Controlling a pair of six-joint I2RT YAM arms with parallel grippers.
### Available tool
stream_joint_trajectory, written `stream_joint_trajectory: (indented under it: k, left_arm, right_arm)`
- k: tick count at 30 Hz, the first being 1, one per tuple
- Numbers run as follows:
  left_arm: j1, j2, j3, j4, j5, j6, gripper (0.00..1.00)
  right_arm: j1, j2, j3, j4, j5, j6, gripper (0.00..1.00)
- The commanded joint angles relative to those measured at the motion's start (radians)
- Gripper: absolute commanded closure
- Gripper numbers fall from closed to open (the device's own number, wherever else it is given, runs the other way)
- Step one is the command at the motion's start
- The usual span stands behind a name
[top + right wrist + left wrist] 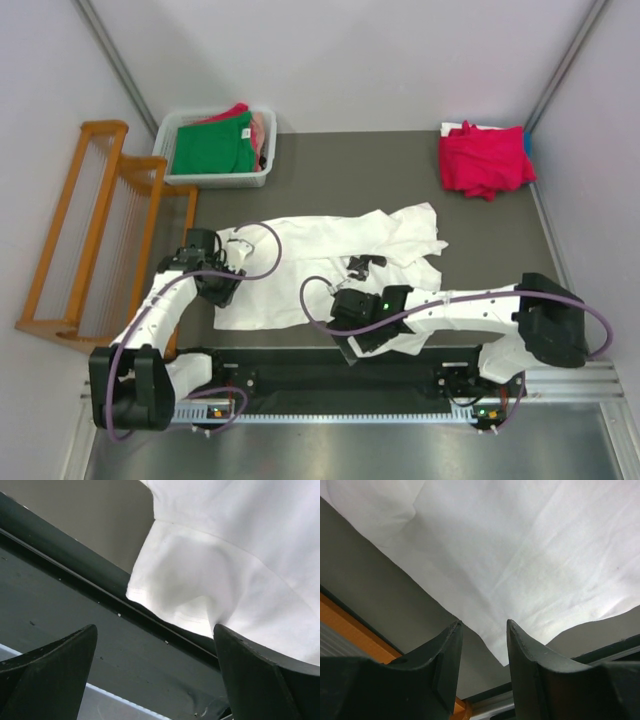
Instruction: Fold and stack the t-shirts
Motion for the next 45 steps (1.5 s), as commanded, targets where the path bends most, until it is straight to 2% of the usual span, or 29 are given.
stream_joint_trajectory:
  k: [1, 8, 13, 19, 24, 33, 37, 41, 42, 45]
  left_arm:
    - [0.005, -0.04, 0.006, -0.002, 0.037, -0.012, 0.55]
    - [0.005, -0.053, 0.016, -0.005, 0.059, -0.007, 0.56]
    - [0.005, 0.015, 0.019, -0.025, 0.076, 0.008, 0.57]
    - [0.005, 0.052, 0.026, -0.036, 0.03, 0.016, 0.57]
    - [0.108, 0.004, 0.024, -0.025, 0.054, 0.026, 0.53]
    - [0.134, 0.092, 0.033, -0.043, 0.12, 0.051, 0.56]
    - [0.134, 0.15, 0.053, -0.095, 0.105, 0.077, 0.58]
    - [0.136, 0.199, 0.046, -0.134, 0.074, 0.1, 0.68]
    - [0.134, 0.196, 0.042, -0.134, 0.07, 0.099, 0.77]
    - [0.134, 0.187, 0.058, -0.155, 0.076, 0.094, 0.9]
  right_arm:
    - [0.023, 0.032, 0.011, 0.032, 0.022, 0.009, 0.0]
    - [0.026, 0.059, -0.058, 0.108, -0.007, 0.052, 0.0]
    - [0.026, 0.061, -0.073, 0.12, -0.004, 0.058, 0.0]
    - [0.022, 0.061, -0.058, 0.115, 0.016, 0.057, 0.0]
    - [0.011, 0.052, -0.052, 0.117, 0.024, 0.058, 0.0]
    - [-0.006, 0.026, -0.053, 0.114, 0.034, 0.052, 0.0]
    - [-0.03, 0.001, -0.058, 0.111, 0.048, 0.05, 0.01]
    - [-0.047, -0.039, -0.069, 0.129, 0.053, 0.058, 0.03]
    - [-0.052, -0.043, -0.078, 0.134, 0.053, 0.064, 0.08]
    - [-0.073, -0.068, -0.093, 0.134, 0.05, 0.07, 0.16]
